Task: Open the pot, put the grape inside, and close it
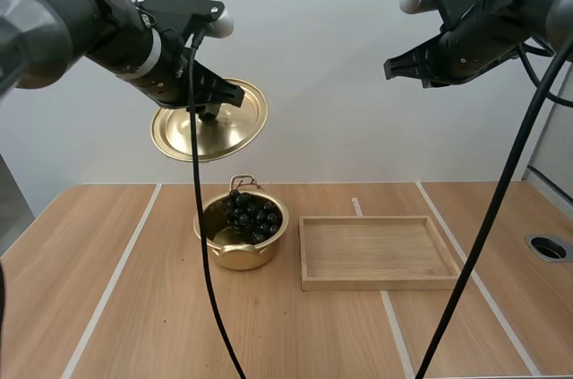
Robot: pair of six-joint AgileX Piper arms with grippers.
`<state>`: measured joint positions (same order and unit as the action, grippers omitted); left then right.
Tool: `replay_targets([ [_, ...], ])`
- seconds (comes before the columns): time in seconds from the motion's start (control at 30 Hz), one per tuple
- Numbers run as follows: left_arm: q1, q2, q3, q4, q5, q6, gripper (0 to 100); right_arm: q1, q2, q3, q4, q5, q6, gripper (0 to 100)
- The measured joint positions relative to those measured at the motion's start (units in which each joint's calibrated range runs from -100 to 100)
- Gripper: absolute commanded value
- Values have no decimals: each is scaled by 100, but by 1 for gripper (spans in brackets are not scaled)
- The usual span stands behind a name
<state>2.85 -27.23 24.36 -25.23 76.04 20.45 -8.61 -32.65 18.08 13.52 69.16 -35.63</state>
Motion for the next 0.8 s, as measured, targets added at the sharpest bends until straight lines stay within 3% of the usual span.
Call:
replay_targets([
  [0.23,-614,495,0,1160,-385,-698,0,0,-114,120,63,188,10,0],
  [0.33,-785,715,0,1785,-563,-1107,0,0,-114,120,63,188,10,0],
  [0.5,-889,1059,0,2192,-973,-1455,0,0,-114,120,63,290,10,0],
  [0.8,-889,1412,615,2206,-1731,-1541,0,0,-140,120,63,311,10,0],
])
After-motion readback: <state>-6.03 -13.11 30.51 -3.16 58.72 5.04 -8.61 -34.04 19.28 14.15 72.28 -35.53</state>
